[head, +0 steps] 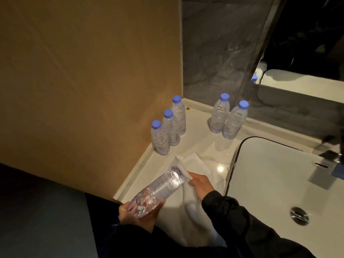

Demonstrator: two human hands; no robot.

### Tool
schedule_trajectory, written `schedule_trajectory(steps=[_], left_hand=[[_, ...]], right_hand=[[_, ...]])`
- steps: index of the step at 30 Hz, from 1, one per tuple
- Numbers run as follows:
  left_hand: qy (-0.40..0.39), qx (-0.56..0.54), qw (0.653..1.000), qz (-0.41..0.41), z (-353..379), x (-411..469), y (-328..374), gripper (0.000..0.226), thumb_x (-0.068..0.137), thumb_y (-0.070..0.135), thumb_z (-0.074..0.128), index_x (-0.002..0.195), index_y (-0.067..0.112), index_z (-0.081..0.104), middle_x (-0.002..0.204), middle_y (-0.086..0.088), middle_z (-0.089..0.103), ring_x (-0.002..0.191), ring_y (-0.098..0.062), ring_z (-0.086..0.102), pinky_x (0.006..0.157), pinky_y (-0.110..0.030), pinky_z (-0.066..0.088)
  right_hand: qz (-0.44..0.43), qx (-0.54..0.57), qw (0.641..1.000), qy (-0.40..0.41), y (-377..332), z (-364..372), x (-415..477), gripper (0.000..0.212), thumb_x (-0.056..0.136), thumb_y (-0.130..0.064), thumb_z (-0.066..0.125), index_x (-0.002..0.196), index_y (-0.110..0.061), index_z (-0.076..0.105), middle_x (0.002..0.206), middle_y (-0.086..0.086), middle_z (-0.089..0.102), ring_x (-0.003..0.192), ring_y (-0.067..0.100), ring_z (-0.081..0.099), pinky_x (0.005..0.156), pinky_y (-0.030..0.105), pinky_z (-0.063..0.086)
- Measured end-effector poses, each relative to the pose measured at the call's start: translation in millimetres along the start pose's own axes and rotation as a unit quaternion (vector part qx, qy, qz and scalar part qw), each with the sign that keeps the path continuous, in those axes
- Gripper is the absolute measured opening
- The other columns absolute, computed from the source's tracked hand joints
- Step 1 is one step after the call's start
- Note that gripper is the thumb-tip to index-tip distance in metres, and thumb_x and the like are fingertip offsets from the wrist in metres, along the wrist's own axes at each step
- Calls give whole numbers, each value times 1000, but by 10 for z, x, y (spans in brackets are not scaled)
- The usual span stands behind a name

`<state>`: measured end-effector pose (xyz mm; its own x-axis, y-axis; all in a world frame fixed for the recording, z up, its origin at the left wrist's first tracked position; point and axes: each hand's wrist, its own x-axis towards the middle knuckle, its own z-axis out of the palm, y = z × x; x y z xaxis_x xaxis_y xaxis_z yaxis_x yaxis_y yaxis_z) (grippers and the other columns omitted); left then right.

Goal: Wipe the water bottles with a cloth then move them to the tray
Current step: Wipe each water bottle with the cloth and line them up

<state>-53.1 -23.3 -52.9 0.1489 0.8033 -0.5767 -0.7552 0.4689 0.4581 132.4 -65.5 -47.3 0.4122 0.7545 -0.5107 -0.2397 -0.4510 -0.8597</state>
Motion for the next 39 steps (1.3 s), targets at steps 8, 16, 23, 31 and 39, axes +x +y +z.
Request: schedule_trajectory(steps=[8,16,23,31,39], left_hand=[[62,153,986,-17,398,43,118,77,28,10,92,94,5,53,92,-16,59,89,-31,57,70,-27,57],[57,449,880,145,1047,343,460,10,86,8,56,85,15,62,77,-7,61,69,-20,57,62,-25,49],[21,548,826,134,1357,814,323,20,81,4,58,66,16,52,76,-6,50,74,-20,45,70,-29,40],[9,576,812,98,1455,1051,142,11,76,13,66,84,13,59,83,-4,58,78,-22,53,76,-33,45],[-16,581,805,114,1456,783,178,50,84,10,65,130,10,44,115,-7,55,102,-23,54,88,-32,39]], right_hand=[[57,30,998,7,18,-93,143,36,77,15,36,87,1,68,50,-3,65,52,15,59,49,14,47],[45,-201,978,25,12,-262,319,35,84,-4,41,107,-14,65,111,12,65,108,34,57,98,37,46],[66,-286,955,45,8,-184,319,34,90,-8,42,120,-8,58,125,18,58,116,35,51,95,28,40],[85,-300,949,45,14,-219,354,38,90,-15,46,127,-10,51,129,17,53,119,33,48,98,27,37],[67,-358,931,41,45,-220,396,41,90,-17,46,131,-13,47,125,21,55,117,35,50,100,31,40]])
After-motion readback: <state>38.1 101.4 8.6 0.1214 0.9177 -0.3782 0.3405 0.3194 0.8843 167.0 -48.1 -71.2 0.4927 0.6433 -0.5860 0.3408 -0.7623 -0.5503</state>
